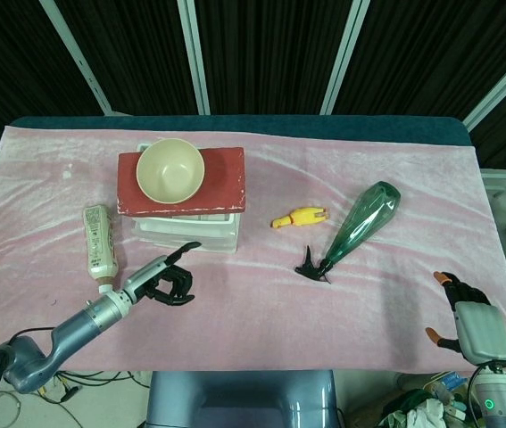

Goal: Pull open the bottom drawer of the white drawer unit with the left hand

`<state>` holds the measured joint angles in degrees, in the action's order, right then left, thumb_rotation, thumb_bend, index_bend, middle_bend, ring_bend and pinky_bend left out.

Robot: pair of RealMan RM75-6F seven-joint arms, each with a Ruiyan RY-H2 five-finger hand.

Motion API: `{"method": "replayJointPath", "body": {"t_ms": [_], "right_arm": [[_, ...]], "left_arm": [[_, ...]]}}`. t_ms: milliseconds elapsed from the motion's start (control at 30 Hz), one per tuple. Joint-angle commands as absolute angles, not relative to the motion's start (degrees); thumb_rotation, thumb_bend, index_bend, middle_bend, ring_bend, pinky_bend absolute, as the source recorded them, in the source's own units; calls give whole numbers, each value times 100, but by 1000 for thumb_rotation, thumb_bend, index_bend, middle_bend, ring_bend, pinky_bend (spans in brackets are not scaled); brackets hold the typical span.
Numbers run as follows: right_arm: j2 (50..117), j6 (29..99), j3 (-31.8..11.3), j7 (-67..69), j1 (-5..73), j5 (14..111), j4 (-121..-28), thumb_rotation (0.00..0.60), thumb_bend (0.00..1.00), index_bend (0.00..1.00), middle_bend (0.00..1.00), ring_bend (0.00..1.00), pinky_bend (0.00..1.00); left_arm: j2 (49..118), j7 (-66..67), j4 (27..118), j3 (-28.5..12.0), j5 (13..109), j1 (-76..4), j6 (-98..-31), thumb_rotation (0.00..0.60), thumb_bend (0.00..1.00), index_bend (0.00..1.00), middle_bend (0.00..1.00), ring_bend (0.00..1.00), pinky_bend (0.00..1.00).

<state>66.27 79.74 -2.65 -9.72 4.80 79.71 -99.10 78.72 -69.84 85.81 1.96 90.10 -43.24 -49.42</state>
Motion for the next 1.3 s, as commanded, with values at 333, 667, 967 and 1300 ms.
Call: {"method": "replayJointPath", "body": {"t_ms": [333, 667, 967, 1300], "right_arm": [[6631, 7975, -265, -981, 480, 7967, -9910, 600, 96, 159, 124, 189, 204], [6629, 7968, -263, -981, 481, 7965, -9912, 600, 95, 159, 124, 189, 204], [6626, 7966, -264, -981, 480, 7954, -9919, 600, 95, 159, 124, 189, 204], [6629, 7967, -262, -989, 481, 7959, -9917, 600, 97, 159, 124, 190, 204]], "left_arm": [[7825, -6977, 8636, 298, 9119, -4278, -5078, 600, 295, 18, 677, 628, 709], [7761, -6894, 8745, 432, 9261, -4270, -5156, 600, 295, 18, 678, 627, 709], [7719, -6866, 8814, 550, 9376, -4301, -5177, 600, 295, 18, 680, 628, 708], [7703, -6900, 8821, 651, 9444, -4299, -5236, 600, 295, 18, 680, 627, 704]]}}
